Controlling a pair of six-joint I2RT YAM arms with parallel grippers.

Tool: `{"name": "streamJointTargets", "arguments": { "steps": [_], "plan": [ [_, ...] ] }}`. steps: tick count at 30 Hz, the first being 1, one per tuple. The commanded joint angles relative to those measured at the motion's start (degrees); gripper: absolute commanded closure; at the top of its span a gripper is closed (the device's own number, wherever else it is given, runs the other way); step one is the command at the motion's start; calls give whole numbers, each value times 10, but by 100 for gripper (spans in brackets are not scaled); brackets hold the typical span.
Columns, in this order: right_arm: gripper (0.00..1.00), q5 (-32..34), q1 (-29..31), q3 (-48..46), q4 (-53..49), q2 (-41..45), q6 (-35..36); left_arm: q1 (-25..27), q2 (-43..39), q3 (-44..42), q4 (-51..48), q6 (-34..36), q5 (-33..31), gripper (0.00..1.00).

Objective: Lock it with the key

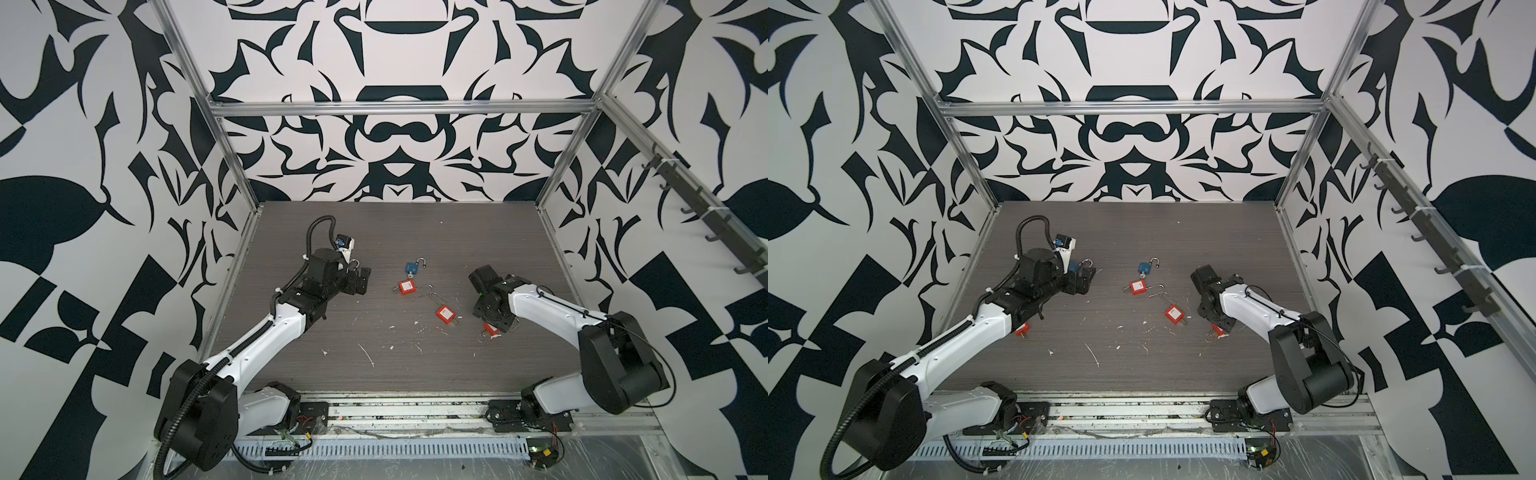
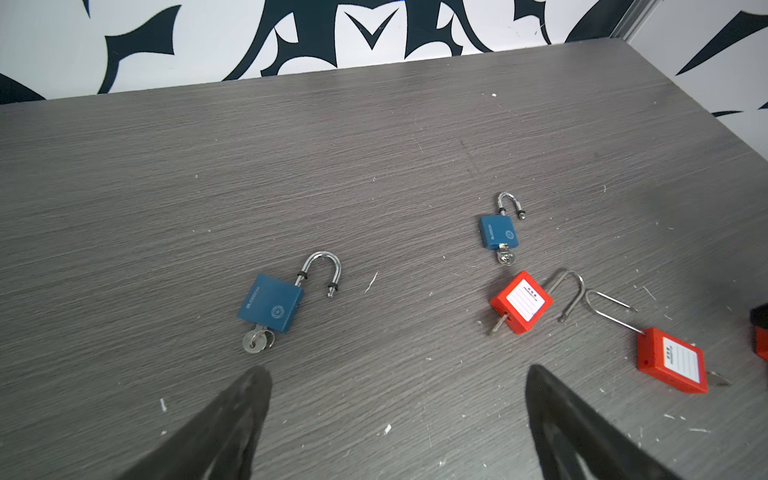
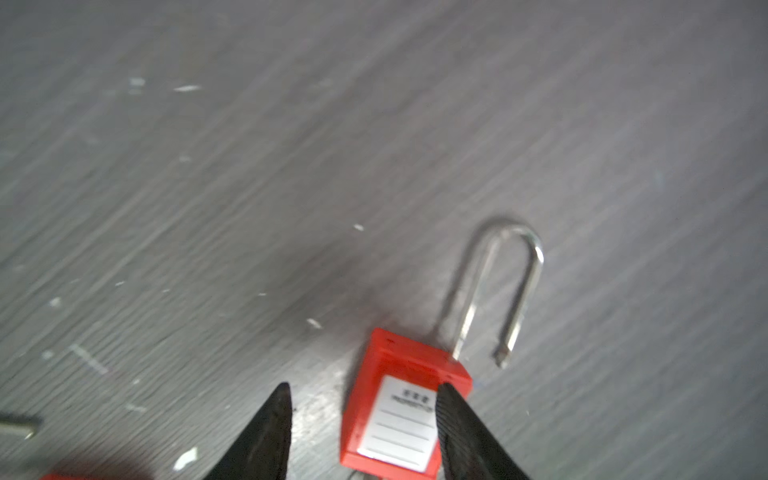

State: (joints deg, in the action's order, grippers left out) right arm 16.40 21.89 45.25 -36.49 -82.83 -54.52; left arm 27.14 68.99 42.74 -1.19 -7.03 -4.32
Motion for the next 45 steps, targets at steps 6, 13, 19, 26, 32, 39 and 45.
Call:
{"name": "streamJointTargets", "arguments": {
  "steps": [6,13,19,26,32,39,45],
  "plan": [
    [42,40,3,47,-57,34,99,2,-5,28,-15,10,12,2],
    [42,2,3,0,-81,65,-6,2,8,40,-16,11,32,2],
    [43,2,3,-28,-37,60,-16,2,16,51,-19,12,45,2],
    [45,-18,3,-45,-10,27,-35,2,15,64,-29,20,44,2],
    [49,-12,3,-47,-6,19,-17,2,13,66,-34,17,43,2],
    [53,-29,3,-38,26,2,63,2,15,67,-34,10,43,2],
    [57,-102,8,-5,35,-28,243,2,23,74,-33,11,48,2]
  ]
}}
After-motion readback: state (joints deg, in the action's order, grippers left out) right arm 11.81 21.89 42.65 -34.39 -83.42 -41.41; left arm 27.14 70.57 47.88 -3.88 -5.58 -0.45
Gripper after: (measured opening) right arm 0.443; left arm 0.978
